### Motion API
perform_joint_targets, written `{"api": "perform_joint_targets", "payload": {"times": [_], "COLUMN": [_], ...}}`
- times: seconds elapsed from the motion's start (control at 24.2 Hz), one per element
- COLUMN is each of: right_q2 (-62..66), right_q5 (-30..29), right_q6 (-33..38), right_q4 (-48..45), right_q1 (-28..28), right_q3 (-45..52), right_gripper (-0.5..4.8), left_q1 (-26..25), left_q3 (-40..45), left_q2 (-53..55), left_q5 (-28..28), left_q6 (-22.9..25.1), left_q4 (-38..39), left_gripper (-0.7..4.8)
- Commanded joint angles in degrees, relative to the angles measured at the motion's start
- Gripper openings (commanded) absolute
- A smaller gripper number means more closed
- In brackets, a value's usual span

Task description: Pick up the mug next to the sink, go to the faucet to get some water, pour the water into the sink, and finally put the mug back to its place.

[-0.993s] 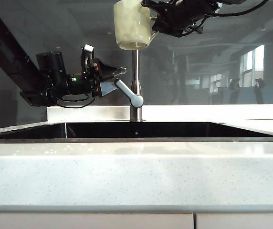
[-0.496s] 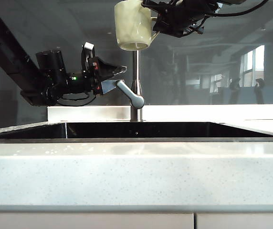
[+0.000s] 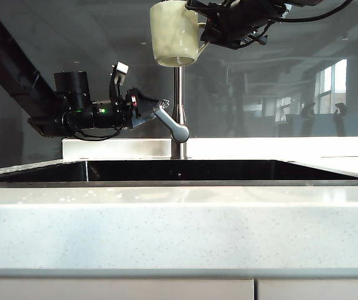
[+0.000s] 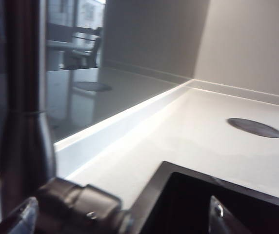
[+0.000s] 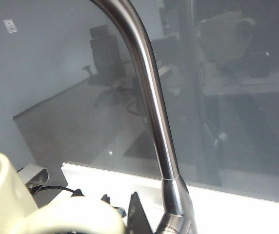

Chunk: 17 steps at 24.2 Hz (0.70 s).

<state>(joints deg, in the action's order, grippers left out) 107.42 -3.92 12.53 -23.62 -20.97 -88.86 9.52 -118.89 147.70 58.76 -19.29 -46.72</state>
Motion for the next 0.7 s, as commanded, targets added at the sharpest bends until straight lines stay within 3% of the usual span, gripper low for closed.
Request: {"api": "perform_joint_targets", "payload": {"times": [0.04, 0.21, 0.58, 0.7], "right_q2": [-0.9, -0.9, -0.9, -0.9], "right_q5": [0.15, 0.17, 0.17, 0.17], "right_q6": [0.96, 0.94, 0.92, 0.94], "right_q4": [-4.11, -4.09, -4.09, -4.11], "right_q1": [-0.2, -0.2, -0.2, -0.2], "right_q3": [-0.79, -0.79, -0.79, -0.79], "right_gripper": [-0.03, -0.03, -0.03, -0.03], "left_q1": [-0.17, -0.28, -0.31, -0.31], "left_q3": [-0.26, -0.26, -0.26, -0.26], "left_q2": [-0.48, -0.48, -0.48, -0.48], "left_q5": [-4.59, -8.74, -8.83, -9.09], "left_q6": [3.02, 3.06, 4.83, 7.41], "left_q4": [1.25, 1.25, 1.27, 2.01], "left_gripper": [4.79, 4.79, 4.79, 4.79]}}
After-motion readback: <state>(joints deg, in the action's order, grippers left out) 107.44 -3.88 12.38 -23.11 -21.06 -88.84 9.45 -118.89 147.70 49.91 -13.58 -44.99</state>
